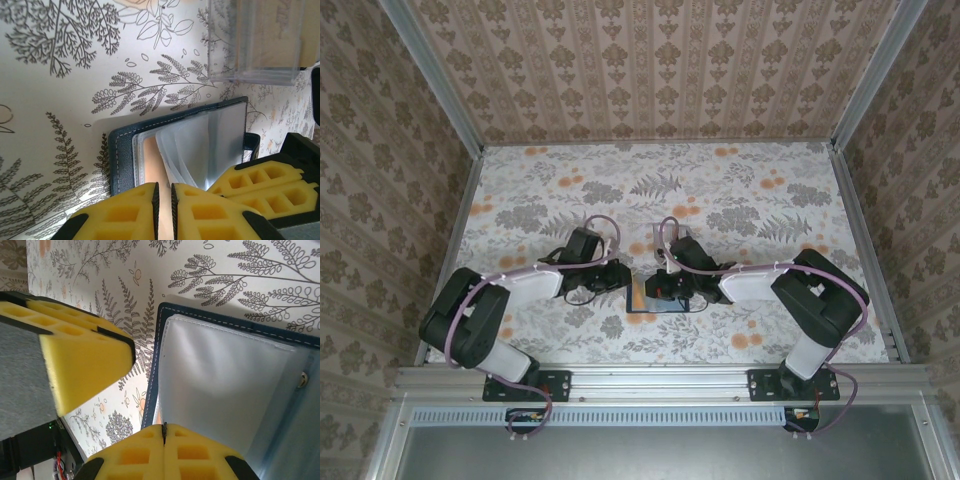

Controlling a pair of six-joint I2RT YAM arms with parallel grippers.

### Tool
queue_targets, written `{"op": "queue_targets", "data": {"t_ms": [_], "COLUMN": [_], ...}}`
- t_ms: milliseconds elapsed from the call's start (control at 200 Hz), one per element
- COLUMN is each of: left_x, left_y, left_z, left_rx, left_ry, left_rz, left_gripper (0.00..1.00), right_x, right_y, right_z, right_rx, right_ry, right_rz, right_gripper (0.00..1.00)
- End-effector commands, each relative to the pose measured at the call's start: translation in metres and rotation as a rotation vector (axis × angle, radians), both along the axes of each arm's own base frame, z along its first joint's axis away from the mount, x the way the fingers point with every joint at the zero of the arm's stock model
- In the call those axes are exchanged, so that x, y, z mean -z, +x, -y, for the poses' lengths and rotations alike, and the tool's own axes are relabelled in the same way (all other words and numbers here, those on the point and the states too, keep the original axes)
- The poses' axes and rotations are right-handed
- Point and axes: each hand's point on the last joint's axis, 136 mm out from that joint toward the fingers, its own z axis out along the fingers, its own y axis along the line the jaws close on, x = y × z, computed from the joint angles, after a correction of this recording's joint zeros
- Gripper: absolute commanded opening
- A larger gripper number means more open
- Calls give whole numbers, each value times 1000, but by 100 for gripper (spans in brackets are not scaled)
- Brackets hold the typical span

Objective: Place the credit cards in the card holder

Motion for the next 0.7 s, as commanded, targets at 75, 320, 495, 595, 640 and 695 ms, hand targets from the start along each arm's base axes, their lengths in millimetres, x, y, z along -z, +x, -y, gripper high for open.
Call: {"op": "queue_targets", "data": {"t_ms": [75, 320, 495, 595, 640, 695], "left_x": [-5, -6, -8, -8, -6, -4], "left_y": [9, 12, 14, 15, 15, 15], "left_z": [13, 18, 20, 20, 20, 22], "left_rx": [-14, -20, -31, -33, -33, -30], "left_ry": [-43, -63, -72, -68, -65, -65], "left_rz": [2, -3, -4, -7, -14, -20], "left_gripper": [17, 17, 20, 20, 20, 20], "right_x": [-5, -5, -6, -6, -6, -6], "right_y": [1, 1, 1, 1, 1, 1], "right_z": [1, 2, 2, 2, 3, 3], "right_rx": [10, 11, 13, 12, 12, 13], "right_ry": [44, 49, 52, 53, 53, 53], "right_rz": [1, 1, 1, 2, 3, 3], "right_gripper": [0, 0, 0, 0, 0, 0]}}
